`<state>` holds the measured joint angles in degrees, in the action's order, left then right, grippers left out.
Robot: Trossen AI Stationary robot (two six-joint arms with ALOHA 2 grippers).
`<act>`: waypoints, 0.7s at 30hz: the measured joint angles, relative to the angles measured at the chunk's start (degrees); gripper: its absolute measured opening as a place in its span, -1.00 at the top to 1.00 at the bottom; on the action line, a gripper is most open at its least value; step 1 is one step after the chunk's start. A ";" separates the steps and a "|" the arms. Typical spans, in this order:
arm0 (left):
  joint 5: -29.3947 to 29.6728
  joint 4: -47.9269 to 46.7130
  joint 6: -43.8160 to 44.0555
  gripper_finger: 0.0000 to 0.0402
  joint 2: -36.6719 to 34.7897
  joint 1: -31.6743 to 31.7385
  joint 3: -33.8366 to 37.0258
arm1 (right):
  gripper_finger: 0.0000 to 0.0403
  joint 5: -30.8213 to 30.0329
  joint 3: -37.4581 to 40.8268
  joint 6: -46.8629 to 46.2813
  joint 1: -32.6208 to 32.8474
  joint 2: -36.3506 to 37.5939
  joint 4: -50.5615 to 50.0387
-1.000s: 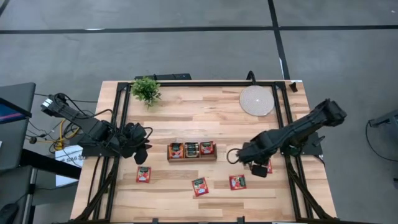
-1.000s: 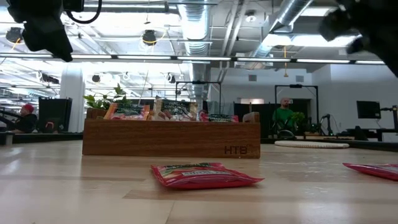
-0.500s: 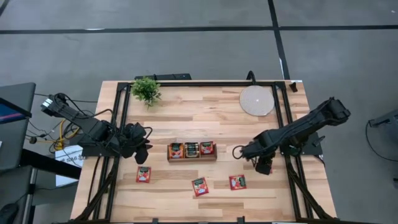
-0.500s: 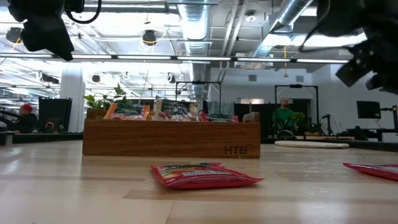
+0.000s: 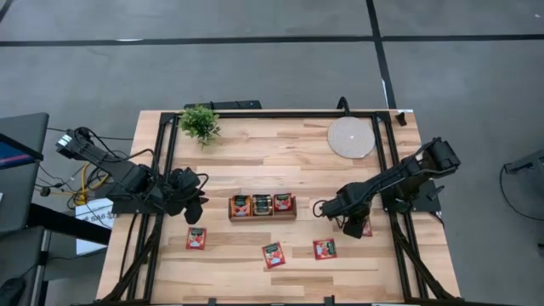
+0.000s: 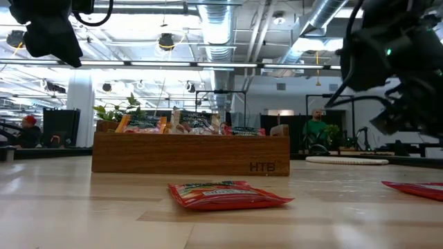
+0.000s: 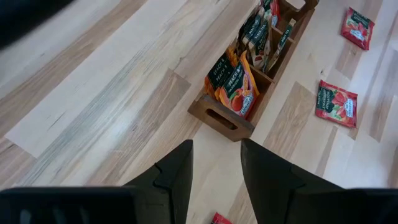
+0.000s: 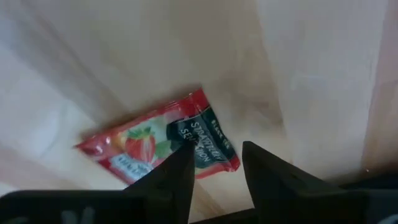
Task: Pick & Place Tea
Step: Put the red tea bag into the right section of the wooden organizer
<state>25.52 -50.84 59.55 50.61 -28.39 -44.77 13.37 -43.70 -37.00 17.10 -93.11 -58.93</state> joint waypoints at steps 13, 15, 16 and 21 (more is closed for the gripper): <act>-1.19 0.13 0.02 0.37 0.00 -0.01 0.00 | 0.53 2.84 -0.20 4.06 -3.20 -4.50 1.46; -1.19 0.14 0.02 0.37 0.00 -0.02 0.00 | 0.60 2.83 -0.17 4.08 -3.62 -4.04 1.46; -1.18 0.12 0.02 0.37 0.00 -0.01 0.00 | 0.63 2.77 -0.13 4.07 -3.81 -3.83 1.48; -1.16 0.16 0.02 0.37 0.00 0.00 0.00 | 0.74 1.78 -0.05 4.03 -4.48 -2.37 1.94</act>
<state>24.36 -50.68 59.57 50.61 -28.39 -44.77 15.14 -43.75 -32.97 12.62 -95.47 -56.98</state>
